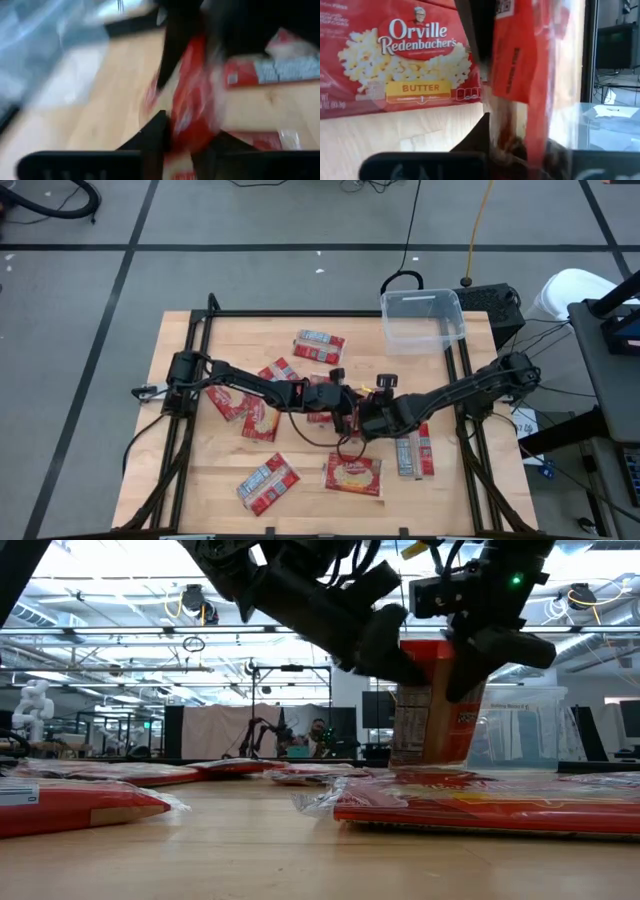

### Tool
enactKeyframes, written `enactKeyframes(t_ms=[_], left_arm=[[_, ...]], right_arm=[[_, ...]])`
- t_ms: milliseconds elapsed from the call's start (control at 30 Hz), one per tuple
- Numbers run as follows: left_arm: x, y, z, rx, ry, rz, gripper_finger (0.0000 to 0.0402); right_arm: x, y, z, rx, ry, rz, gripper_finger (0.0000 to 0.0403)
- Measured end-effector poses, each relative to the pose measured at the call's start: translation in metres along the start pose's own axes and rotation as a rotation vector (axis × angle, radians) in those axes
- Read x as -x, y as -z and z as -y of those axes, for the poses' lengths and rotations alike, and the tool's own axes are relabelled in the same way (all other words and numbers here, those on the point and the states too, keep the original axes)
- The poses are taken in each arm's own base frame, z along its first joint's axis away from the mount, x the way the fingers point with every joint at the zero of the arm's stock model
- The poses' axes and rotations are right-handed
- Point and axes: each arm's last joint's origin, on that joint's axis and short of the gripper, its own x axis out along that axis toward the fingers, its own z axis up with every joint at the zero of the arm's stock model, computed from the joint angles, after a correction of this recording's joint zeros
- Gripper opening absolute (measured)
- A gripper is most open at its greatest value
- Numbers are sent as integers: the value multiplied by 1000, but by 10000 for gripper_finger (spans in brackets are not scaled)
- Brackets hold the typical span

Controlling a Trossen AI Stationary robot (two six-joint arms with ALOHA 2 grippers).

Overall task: Sort popcorn bags into baskets
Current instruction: Put the popcorn bag into the transparent container

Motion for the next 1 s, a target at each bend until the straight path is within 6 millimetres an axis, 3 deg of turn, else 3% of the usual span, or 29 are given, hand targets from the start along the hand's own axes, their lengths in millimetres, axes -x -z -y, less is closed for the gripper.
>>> enactKeyframes(t_ms=[200, 333, 600, 767, 867, 1000], left_arm=[[30, -1, -17, 128, -72, -188, 197], [56, -7, -28, 200, -168, -238, 220], [80, 6, -34, 216, -240, -226, 188], [76, 19, -32, 229, -241, -196, 152], [74, 21, -30, 242, -237, -165, 135], [73, 22, -29, 237, -224, -150, 120]], right_arm=[[11, 5, 12, -21, 24, 34, 22], [25, 11, 27, -66, 51, 93, 17], [52, 27, 61, -211, 112, 216, 18], [64, 39, 82, -347, 217, 281, 19], [65, 48, 98, -510, 326, 288, 19], [62, 54, 112, -581, 343, 266, 19]])
